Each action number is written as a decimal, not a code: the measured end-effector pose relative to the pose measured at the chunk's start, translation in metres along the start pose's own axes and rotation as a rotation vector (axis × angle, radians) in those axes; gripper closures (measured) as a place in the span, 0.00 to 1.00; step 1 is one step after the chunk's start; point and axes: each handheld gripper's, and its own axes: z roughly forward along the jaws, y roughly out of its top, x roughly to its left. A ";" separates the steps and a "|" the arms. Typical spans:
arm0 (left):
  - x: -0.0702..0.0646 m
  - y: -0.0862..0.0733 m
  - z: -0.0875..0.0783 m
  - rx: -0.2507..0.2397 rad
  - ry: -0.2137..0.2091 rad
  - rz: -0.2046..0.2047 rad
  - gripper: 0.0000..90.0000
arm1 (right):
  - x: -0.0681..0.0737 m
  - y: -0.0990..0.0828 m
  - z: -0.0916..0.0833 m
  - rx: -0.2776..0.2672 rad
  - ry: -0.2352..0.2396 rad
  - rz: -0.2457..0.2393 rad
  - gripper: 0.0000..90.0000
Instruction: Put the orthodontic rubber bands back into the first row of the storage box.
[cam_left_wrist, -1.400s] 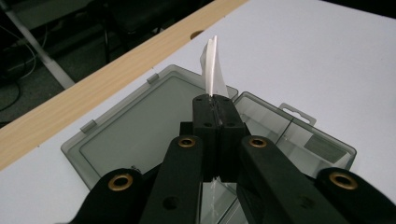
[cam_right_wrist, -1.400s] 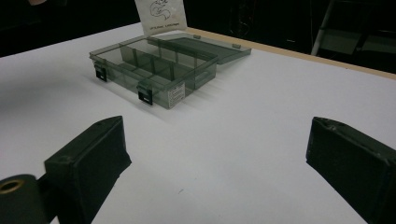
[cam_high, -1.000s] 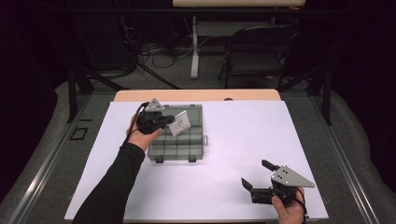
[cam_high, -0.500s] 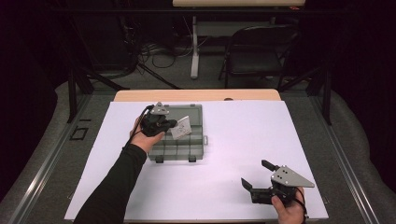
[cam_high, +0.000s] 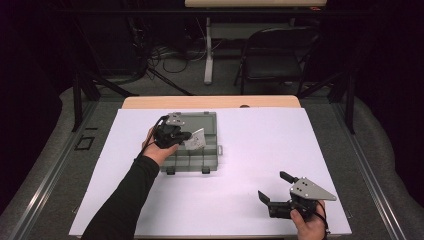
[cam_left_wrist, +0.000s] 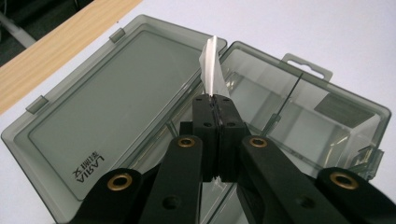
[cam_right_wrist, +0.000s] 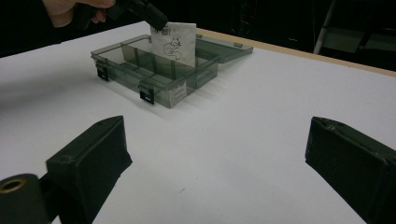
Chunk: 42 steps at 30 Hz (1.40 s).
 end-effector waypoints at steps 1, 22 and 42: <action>0.000 -0.001 0.000 0.000 0.000 -0.003 0.99 | 0.000 0.000 0.000 0.000 0.000 0.000 0.06; 0.005 -0.003 0.000 -0.019 0.053 -0.083 0.70 | 0.000 0.000 0.001 0.003 -0.001 0.001 0.06; 0.008 -0.004 -0.009 -0.032 0.099 -0.192 0.47 | 0.000 0.000 0.001 -0.009 -0.003 -0.005 0.06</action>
